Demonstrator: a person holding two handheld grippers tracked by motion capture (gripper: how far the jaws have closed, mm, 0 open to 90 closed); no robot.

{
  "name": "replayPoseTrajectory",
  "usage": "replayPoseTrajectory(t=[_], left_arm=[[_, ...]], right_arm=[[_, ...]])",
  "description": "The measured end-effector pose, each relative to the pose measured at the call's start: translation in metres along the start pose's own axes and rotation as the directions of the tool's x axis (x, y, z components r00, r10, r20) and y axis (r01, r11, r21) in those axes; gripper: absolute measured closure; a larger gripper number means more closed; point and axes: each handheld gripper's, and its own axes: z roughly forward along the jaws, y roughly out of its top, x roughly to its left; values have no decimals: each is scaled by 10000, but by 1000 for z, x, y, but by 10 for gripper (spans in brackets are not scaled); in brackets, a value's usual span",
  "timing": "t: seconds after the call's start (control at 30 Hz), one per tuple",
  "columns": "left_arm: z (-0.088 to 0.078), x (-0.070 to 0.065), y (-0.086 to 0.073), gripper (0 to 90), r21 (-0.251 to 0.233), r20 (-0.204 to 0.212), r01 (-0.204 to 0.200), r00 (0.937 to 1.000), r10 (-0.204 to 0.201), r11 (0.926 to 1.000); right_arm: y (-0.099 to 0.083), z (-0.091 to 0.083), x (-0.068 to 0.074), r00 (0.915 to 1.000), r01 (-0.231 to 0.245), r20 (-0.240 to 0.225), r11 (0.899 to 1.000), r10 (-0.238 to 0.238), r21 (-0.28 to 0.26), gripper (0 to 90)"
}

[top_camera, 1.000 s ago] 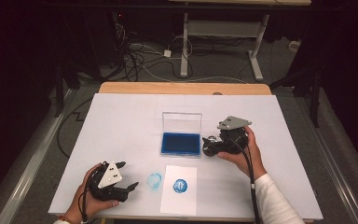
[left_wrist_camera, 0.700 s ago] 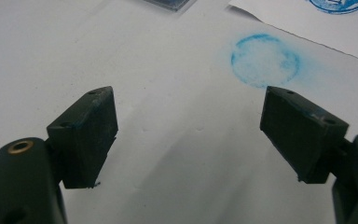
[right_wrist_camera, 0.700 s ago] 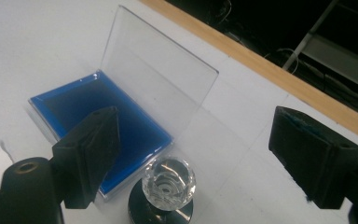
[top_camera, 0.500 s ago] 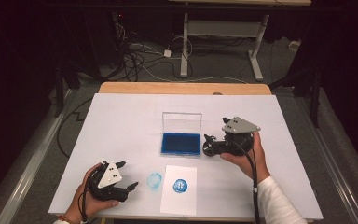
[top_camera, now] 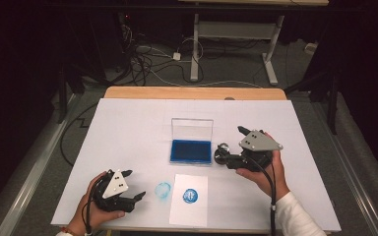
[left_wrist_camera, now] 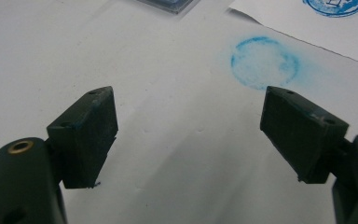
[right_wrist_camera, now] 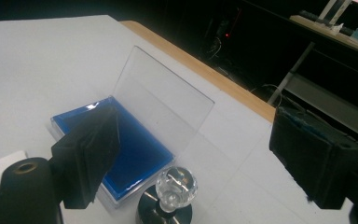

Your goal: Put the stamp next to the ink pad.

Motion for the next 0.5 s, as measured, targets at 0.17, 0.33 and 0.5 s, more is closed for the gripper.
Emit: replayPoseTrajectory(t=[0.17, 0.33, 0.5], left_arm=[[0, 0, 0, 183, 24, 11, -11, 10000, 11, 10000], [1, 0, 0, 183, 43, 25, -20, 10000, 19, 10000], [1, -1, 0, 183, 66, 50, -26, 10000, 25, 10000]], right_arm=[[-2, -6, 4, 9999, 132, -65, 9999, -132, -19, 165], [-4, -12, 5, 9998, 178, -86, 9998, -179, -44, 166], [-6, -18, 7, 9997, 230, -101, 9997, -231, -113, 166]])
